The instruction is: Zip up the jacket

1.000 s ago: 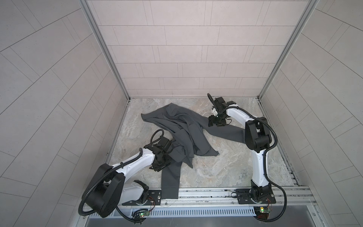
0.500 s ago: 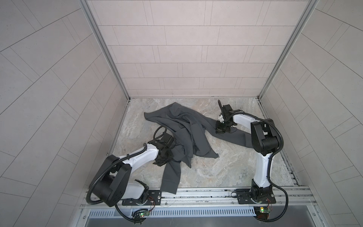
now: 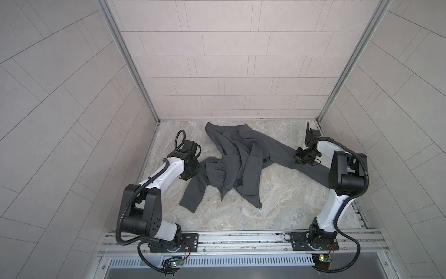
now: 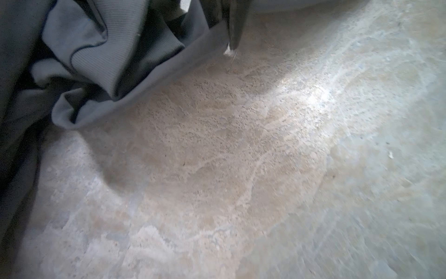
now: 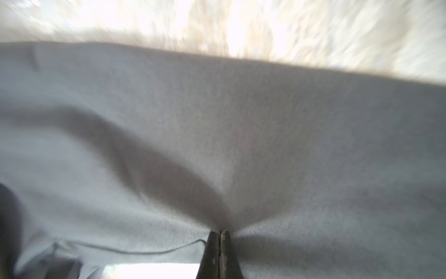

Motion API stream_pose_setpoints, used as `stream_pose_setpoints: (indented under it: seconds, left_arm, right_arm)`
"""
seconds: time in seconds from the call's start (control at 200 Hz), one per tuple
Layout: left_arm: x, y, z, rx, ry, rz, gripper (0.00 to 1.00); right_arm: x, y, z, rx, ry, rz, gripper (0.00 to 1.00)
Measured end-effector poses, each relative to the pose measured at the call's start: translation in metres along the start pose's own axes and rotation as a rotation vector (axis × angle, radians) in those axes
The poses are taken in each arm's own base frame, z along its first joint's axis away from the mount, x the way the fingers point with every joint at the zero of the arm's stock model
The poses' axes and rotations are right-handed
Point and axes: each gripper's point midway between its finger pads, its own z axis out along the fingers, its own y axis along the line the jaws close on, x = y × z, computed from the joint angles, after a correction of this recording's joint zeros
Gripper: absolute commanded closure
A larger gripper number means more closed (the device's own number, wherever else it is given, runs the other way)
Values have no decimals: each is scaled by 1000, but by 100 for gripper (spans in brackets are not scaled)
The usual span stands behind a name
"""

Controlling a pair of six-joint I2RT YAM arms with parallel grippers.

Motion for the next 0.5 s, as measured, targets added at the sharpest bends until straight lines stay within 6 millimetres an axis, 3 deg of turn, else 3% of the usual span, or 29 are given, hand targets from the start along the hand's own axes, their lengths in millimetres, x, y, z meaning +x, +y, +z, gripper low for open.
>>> stream_pose_setpoints:
  seconds: [0.08, 0.17, 0.245, 0.305, 0.335, 0.395, 0.435, 0.495]
  left_arm:
    - [-14, 9, -4, -13, -10, -14, 100]
    - [-31, 22, -10, -26, -24, -38, 100]
    - [-44, 29, -16, -33, -40, -49, 100]
    - [-56, 29, -21, -33, -53, -41, 100]
    - [-63, 27, -23, -27, -61, -29, 88]
    - [-76, 16, -27, 6, -64, 8, 48]
    - [-82, 7, -30, 39, -66, 22, 34]
    - [-86, -10, -35, 112, -64, 44, 21]
  right_arm:
    - [-2, 3, -16, -19, -23, -14, 65]
    - [-1, 15, -47, -60, -73, -33, 37]
    - [4, 34, -78, -119, -129, -75, 29]
    - [21, 63, -99, -194, -158, -128, 27]
    - [33, 78, -105, -226, -159, -160, 25]
    - [66, 109, -109, -295, -134, -241, 25]
    - [92, 126, -106, -336, -98, -293, 24]
    - [129, 142, -95, -385, -28, -352, 24]
